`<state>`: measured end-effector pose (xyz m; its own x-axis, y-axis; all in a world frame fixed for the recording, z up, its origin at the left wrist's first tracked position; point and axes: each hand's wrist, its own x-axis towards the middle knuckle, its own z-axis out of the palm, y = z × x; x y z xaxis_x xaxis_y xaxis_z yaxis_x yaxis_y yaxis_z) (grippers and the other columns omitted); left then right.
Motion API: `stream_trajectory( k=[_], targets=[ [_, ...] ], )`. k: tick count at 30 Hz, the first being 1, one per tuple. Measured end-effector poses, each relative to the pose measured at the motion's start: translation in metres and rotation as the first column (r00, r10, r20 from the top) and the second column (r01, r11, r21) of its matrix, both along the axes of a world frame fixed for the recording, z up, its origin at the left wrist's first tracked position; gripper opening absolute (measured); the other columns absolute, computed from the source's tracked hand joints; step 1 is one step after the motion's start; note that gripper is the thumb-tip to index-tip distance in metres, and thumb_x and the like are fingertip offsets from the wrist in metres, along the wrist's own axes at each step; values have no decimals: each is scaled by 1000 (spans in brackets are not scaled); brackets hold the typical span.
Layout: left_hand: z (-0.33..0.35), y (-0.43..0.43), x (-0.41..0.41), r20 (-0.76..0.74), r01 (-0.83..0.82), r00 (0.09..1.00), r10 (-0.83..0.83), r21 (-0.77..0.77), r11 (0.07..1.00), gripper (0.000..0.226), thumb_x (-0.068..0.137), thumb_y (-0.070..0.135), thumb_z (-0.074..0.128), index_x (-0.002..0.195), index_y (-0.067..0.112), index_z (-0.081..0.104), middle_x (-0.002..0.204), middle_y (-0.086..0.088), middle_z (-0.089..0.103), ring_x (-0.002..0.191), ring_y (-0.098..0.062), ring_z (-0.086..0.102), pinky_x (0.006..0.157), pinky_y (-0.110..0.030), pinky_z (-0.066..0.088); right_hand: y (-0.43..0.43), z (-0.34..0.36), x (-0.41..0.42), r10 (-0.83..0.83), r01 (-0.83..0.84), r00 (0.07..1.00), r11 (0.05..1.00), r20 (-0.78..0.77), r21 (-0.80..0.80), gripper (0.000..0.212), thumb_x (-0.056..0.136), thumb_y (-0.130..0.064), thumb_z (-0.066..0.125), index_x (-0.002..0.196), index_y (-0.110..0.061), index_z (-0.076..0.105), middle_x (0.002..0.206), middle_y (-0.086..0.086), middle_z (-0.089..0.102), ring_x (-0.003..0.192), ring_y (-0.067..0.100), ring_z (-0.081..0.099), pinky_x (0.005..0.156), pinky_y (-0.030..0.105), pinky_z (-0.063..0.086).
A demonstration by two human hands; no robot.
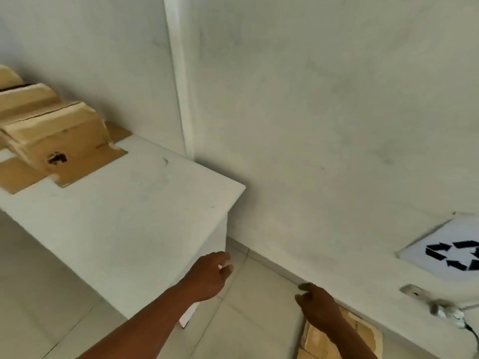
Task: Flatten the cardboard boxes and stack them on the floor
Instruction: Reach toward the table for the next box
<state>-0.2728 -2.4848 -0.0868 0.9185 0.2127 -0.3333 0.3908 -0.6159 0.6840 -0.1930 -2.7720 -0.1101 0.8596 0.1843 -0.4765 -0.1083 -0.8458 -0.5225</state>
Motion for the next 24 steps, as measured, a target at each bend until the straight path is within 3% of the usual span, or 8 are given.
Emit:
stream_trajectory(
  k=[4, 6, 9, 12, 15, 17, 21, 24],
  targets=[
    [7, 123, -49, 35, -121, 992, 120, 36, 992, 36, 96, 43, 53, 129, 29, 56, 116, 8, 60, 97, -8, 61, 80, -15, 41, 121, 9, -11, 104, -103, 994, 995, 24, -5, 33, 93, -30, 61, 125, -21, 62, 86, -11, 62, 99, 15, 64, 92, 26, 46],
    [13, 185, -74, 75, -173, 983, 169, 51, 984, 35, 96, 42, 54, 129, 30, 56, 115, 9, 60, 97, -7, 61, 83, -16, 42, 185, 14, -26, 150, -150, 988, 989, 26, 5, 35, 94, -30, 61, 128, -21, 60, 92, -8, 62, 97, 14, 63, 95, 27, 47],
    [25, 264, -109, 92, -216, 974, 207, 103, 971, 38, 97, 43, 52, 133, 32, 52, 122, 9, 58, 107, -9, 58, 95, -24, 44, 269, 24, -49, 202, -202, 979, 979, 16, 28, 37, 95, -28, 60, 132, -20, 57, 85, -11, 62, 91, 12, 62, 87, 24, 46],
    [41, 335, -138, 76, -212, 976, 202, 174, 962, 43, 98, 44, 50, 139, 32, 46, 129, 7, 55, 119, -13, 53, 102, -32, 43, 345, 31, -73, 290, -290, 957, 957, -1, 29, 39, 95, -27, 59, 134, -19, 56, 80, -13, 63, 88, 8, 60, 92, 24, 46],
    [55, 387, -147, 81, -198, 979, 185, 208, 958, 47, 99, 44, 48, 144, 30, 41, 137, 4, 50, 125, -15, 50, 104, -33, 42, 404, 40, -86, 413, -413, 910, 910, 20, 22, 41, 98, -31, 56, 137, -18, 53, 83, -23, 55, 117, 11, 56, 104, 22, 38],
    [62, 415, -150, 97, -192, 980, 173, 235, 953, 48, 99, 44, 47, 145, 31, 39, 139, 5, 48, 126, -16, 49, 104, -35, 42, 440, 46, -87, 456, -456, 889, 890, 44, -4, 41, 98, -35, 56, 136, -21, 53, 86, -23, 54, 126, 11, 50, 103, 19, 35],
    [70, 468, -154, 125, -183, 980, 153, 276, 944, 50, 99, 42, 48, 146, 29, 37, 142, 7, 44, 127, -15, 48, 104, -33, 42, 506, 52, -74, 511, -510, 856, 860, 77, -39, 35, 96, -38, 57, 128, -22, 59, 83, -18, 59, 103, 5, 51, 93, 18, 41],
    [72, 516, -153, 121, -176, 982, 145, 309, 935, 51, 98, 41, 50, 146, 28, 37, 145, 6, 42, 129, -14, 45, 105, -32, 41, 557, 51, -60, 534, -533, 840, 845, 96, -40, 32, 96, -37, 58, 124, -22, 61, 82, -18, 57, 97, 5, 51, 93, 20, 43]
  ],
)
